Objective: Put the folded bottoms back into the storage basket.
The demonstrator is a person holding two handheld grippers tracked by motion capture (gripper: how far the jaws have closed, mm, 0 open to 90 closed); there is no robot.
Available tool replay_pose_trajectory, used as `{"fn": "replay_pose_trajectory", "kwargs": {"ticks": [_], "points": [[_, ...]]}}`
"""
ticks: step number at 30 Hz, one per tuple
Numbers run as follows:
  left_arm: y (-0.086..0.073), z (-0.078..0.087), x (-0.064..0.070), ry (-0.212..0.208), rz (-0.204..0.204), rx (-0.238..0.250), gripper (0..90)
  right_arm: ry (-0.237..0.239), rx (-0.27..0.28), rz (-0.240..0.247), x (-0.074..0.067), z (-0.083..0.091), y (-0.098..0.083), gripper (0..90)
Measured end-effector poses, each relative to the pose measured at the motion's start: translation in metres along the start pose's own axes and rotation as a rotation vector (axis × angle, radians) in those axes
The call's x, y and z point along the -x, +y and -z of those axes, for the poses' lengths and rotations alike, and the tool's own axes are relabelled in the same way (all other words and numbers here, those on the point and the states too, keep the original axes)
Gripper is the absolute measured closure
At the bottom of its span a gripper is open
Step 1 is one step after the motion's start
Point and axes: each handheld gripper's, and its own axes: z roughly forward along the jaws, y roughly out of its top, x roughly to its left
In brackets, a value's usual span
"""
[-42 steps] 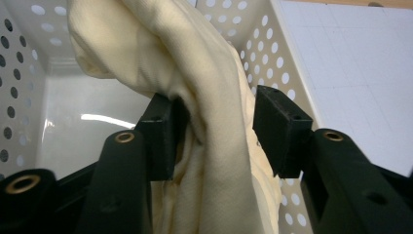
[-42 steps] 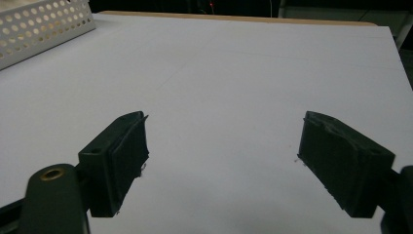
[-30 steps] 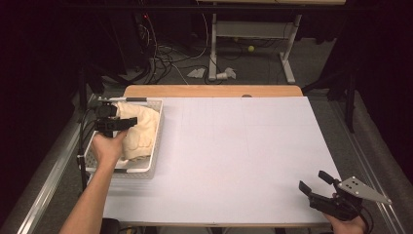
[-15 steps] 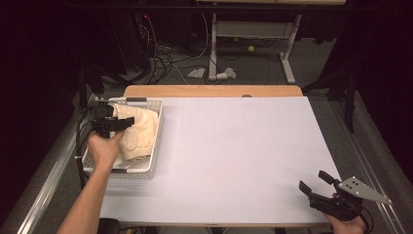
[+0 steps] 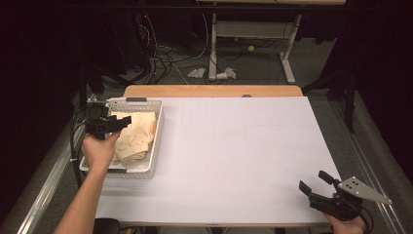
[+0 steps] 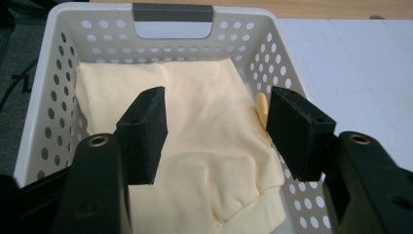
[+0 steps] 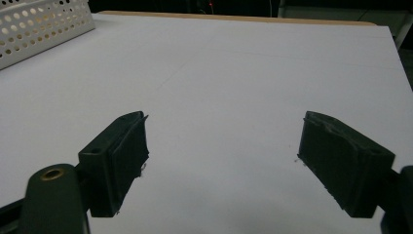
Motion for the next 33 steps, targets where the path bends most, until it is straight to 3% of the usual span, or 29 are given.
{"fn": "replay_pose_trajectory", "kwargs": {"ticks": [22,33], "points": [[-0.009,0.027,0.012,-0.051,-0.063,0.066,37.1,0.001,0.000,0.001,0.000,0.000,0.000,18.6],[-0.014,0.035,0.021,-0.041,-0.120,0.082,35.8,0.000,-0.002,-0.001,0.000,0.000,0.000,18.6]]}}
